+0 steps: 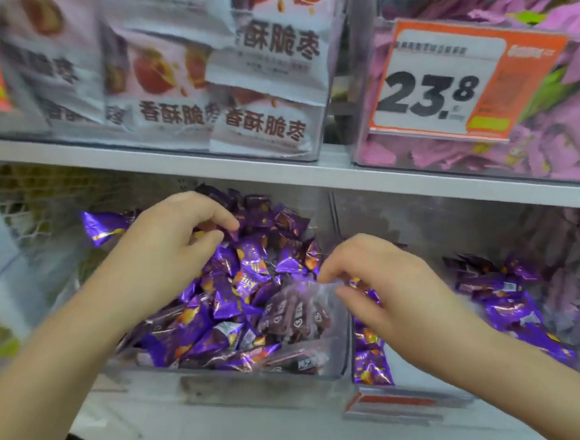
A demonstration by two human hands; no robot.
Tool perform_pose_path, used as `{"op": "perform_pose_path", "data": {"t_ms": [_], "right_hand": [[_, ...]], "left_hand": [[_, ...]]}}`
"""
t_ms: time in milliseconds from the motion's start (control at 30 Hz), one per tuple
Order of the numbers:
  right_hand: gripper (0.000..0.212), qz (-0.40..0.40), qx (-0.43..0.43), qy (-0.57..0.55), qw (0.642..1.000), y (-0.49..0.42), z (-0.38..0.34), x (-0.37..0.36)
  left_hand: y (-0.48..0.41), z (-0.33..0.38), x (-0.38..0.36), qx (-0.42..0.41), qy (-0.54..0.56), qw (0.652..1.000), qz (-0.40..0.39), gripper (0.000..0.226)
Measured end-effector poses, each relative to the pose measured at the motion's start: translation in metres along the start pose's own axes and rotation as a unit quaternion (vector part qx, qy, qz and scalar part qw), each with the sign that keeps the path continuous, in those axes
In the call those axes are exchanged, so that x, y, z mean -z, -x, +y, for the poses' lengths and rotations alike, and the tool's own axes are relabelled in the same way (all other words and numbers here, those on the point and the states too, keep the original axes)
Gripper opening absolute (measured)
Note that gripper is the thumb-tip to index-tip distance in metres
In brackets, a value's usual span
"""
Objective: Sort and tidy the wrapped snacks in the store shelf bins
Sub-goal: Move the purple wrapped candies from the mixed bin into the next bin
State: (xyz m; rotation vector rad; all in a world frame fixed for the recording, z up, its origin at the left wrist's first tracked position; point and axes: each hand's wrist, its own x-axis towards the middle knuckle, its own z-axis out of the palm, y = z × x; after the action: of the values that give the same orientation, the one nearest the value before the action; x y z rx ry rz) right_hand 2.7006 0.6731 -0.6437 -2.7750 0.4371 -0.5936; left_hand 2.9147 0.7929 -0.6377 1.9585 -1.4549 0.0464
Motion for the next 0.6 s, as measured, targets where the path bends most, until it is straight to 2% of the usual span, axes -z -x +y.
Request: {"op": "perform_pose_path", "data": {"t_ms": [67,167,267,333,400,467,600], "right_hand": [[0.02,-0.042,0.03,-0.016,0.999,-0.029,-0.022,-0.015],[0.029,-0.115,-0.014,-0.057,0.992,-0.073,-0.037,-0.043],[0.069,-0.208,-0.08,0.0,0.975,-0.096,-0.039,-0.068],[0.089,-0.261,-0.105,0.035,0.959,-0.1,-0.04,-0.081],[0.102,-0.271,-0.111,0.038,0.955,-0.101,-0.042,-0.089],[0.107,-0.253,-0.123,0.011,0.96,-0.101,-0.043,-0.09],[0.104,-0.231,-0.169,-0.055,0.957,-0.102,-0.039,-0.085]], "left_hand": [[0.01,-0.016,0.01,0.016,-0.048,0.999,-0.006,0.022],[0.023,-0.035,0.018,0.037,-0.082,0.996,-0.027,0.017],[0.033,-0.041,0.024,0.054,-0.103,0.989,-0.094,0.065],[0.04,-0.039,0.023,0.055,-0.122,0.979,-0.152,0.085],[0.046,-0.036,0.015,0.061,-0.161,0.967,-0.19,0.1],[0.047,-0.035,0.007,0.052,-0.218,0.955,-0.195,0.109],[0.044,-0.04,0.002,0.057,-0.255,0.947,-0.184,0.111]]}}
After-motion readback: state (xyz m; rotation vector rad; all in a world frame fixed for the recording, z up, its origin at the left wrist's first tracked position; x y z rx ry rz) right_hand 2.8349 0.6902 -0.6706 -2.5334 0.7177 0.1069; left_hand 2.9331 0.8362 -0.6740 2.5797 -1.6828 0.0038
